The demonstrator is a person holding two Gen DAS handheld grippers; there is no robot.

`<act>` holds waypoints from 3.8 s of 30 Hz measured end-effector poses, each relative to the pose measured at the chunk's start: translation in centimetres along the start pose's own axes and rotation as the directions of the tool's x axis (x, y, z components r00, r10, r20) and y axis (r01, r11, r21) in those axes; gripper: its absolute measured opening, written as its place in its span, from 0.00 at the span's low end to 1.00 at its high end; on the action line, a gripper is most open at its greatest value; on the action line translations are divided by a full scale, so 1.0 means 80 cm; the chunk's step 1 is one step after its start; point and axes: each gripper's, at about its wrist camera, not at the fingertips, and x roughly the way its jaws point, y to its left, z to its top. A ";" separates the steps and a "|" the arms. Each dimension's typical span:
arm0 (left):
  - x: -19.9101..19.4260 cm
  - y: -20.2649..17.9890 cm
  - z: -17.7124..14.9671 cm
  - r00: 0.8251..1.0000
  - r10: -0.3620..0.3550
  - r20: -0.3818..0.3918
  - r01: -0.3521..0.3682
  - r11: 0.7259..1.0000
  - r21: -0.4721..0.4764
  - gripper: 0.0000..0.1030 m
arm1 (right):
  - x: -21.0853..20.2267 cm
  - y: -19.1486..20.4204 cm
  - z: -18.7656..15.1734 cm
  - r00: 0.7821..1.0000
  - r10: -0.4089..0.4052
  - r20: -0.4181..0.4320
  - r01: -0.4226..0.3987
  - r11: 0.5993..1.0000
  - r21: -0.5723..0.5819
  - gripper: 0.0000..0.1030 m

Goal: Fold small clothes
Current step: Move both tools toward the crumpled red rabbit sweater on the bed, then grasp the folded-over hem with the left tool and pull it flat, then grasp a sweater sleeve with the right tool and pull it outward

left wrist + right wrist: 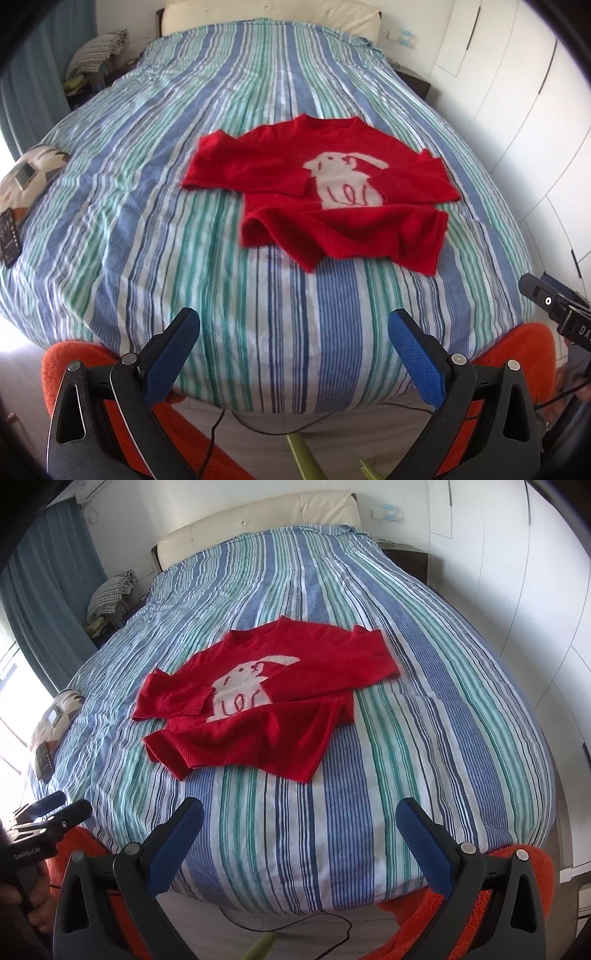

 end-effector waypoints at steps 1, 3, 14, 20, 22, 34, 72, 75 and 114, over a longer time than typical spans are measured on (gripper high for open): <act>0.000 0.003 -0.001 1.000 0.005 0.004 -0.005 1.000 -0.008 0.99 | -0.001 0.004 0.000 1.000 0.000 0.002 0.000 1.000 -0.010 1.00; 0.000 0.010 -0.002 1.000 0.006 0.001 -0.006 1.000 -0.026 0.99 | 0.000 0.010 -0.001 1.000 0.002 -0.001 -0.002 1.000 -0.023 1.00; -0.004 0.035 -0.007 0.998 -0.015 0.055 0.018 0.997 -0.071 0.99 | -0.018 0.025 0.003 0.995 0.030 0.100 -0.023 0.997 -0.075 1.00; 0.055 0.074 -0.017 0.997 -0.067 0.027 0.071 0.983 -0.170 0.99 | 0.023 -0.016 -0.007 0.995 -0.006 0.098 0.012 0.998 -0.065 1.00; 0.074 0.085 -0.018 0.990 -0.136 0.034 0.140 0.966 -0.216 0.99 | 0.045 -0.038 -0.013 0.996 0.050 0.073 -0.049 0.999 -0.016 1.00; 0.231 0.036 0.035 0.974 -0.224 -0.031 0.213 0.956 -0.200 0.49 | 0.225 -0.087 -0.001 0.946 0.325 0.002 -0.320 0.930 0.180 0.79; 0.183 0.072 -0.069 0.955 -0.163 -0.248 0.125 0.979 -0.162 0.01 | 0.194 -0.112 -0.070 0.900 0.104 -0.423 -0.047 0.989 0.143 0.02; 0.176 0.072 -0.072 0.962 -0.145 -0.231 0.113 0.983 -0.147 0.01 | 0.183 -0.111 -0.067 0.905 0.114 -0.410 -0.055 0.987 0.153 0.02; 0.089 0.142 -0.055 0.992 0.056 -0.117 -0.093 0.937 -0.336 0.80 | 0.340 0.068 0.132 0.988 0.019 -0.155 -0.112 0.780 -0.616 0.69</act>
